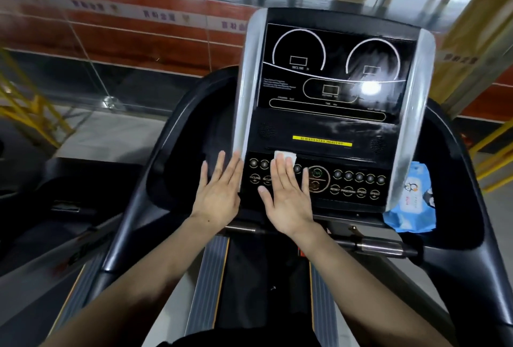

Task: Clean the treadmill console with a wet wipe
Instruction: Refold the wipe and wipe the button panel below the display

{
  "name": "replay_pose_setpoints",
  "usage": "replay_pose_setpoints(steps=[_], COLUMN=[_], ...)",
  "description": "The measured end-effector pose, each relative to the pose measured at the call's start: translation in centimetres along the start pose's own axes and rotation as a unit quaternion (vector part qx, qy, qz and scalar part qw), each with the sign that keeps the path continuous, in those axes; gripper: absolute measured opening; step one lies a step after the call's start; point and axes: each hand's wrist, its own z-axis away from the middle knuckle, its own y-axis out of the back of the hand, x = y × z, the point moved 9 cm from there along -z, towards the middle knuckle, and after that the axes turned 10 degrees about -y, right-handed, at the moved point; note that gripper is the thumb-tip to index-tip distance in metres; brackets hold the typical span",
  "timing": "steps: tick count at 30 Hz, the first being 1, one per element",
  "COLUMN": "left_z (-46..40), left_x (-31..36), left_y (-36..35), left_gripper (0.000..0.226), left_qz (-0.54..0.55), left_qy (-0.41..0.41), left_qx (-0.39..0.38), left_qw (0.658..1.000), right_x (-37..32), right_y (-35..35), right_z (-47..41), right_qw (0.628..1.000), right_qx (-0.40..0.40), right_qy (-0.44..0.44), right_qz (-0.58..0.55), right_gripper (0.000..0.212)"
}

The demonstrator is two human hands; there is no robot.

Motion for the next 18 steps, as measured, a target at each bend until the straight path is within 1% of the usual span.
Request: replay_pose_setpoints(steps=[4, 8, 13, 18], left_z=[0.2, 0.4, 0.3, -0.3], left_x=[-1.4, -2.0, -1.3, 1.1], left_y=[0.7, 0.9, 0.9, 0.5], left_gripper=[0.085, 0.080, 0.086, 0.088], left_qz=[-0.008, 0.001, 0.008, 0.013], left_qy=[-0.018, -0.013, -0.011, -0.018], left_qx=[-0.004, -0.034, -0.038, -0.019], left_qw=[1.000, 0.999, 0.999, 1.000], right_x=[-4.3, -6.5, -5.1, -1.4], right_y=[-0.7, -1.7, -2.0, -1.1], right_z=[-0.9, -0.7, 0.7, 1.4], right_qw=[0.999, 0.996, 0.989, 0.990], right_qx=[-0.001, -0.003, 0.007, 0.001], right_qy=[0.040, 0.081, 0.131, 0.119], right_qz=[0.012, 0.036, 0.071, 0.077], right_gripper=[0.074, 0.073, 0.073, 0.070])
